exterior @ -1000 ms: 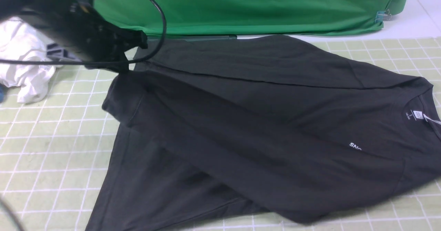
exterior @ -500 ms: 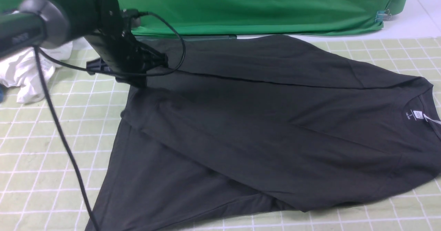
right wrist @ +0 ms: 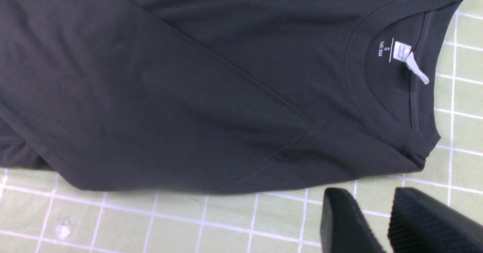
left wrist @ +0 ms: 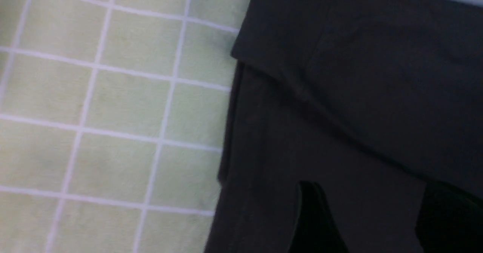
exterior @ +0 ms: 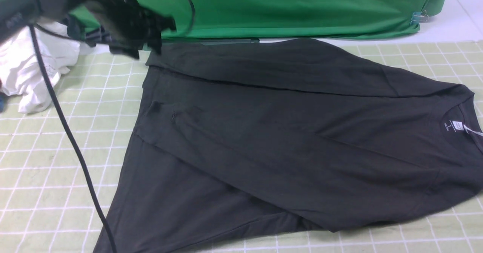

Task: Fold a long-sleeved shirt over a green coffee tablecloth.
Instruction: 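Grab the top left corner of the dark shirt with the left gripper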

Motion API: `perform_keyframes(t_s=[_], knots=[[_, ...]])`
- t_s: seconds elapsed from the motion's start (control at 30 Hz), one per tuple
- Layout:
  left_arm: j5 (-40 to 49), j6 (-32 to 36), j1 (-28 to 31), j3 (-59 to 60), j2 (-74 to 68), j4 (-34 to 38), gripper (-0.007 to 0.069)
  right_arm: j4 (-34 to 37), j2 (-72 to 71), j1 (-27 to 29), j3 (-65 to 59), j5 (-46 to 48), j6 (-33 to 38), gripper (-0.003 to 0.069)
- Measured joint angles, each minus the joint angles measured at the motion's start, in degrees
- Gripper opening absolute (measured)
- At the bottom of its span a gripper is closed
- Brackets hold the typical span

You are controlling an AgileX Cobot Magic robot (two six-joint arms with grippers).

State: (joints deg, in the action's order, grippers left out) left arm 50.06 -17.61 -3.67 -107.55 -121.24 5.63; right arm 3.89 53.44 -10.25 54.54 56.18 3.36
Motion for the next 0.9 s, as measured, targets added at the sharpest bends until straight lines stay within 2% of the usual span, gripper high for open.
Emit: perform_keyframes(t_s=[0.17, 0.33, 0.63, 0.9], knots=[[-0.63, -0.11, 4.78, -2.42, -5.99, 14.33, 0.0379, 0.17, 0.0, 0.0, 0.0, -1.15, -0.4, 0.0208], [-3.98, -0.11, 7.09, -2.42, -11.35, 23.34, 0.0367, 0.37, 0.0, 0.0, 0.0, -2.27, -0.48, 0.0215], [-13.39, -0.21, 7.21, -2.42, -15.02, 29.89, 0.0361, 0.42, 0.0, 0.0, -0.3, -4.16, -0.48, 0.0231], [-18.75, -0.21, 7.21, -2.46, -15.04, 30.21, 0.0361, 0.47, 0.0, 0.0, -0.3, -4.55, -0.48, 0.0237]])
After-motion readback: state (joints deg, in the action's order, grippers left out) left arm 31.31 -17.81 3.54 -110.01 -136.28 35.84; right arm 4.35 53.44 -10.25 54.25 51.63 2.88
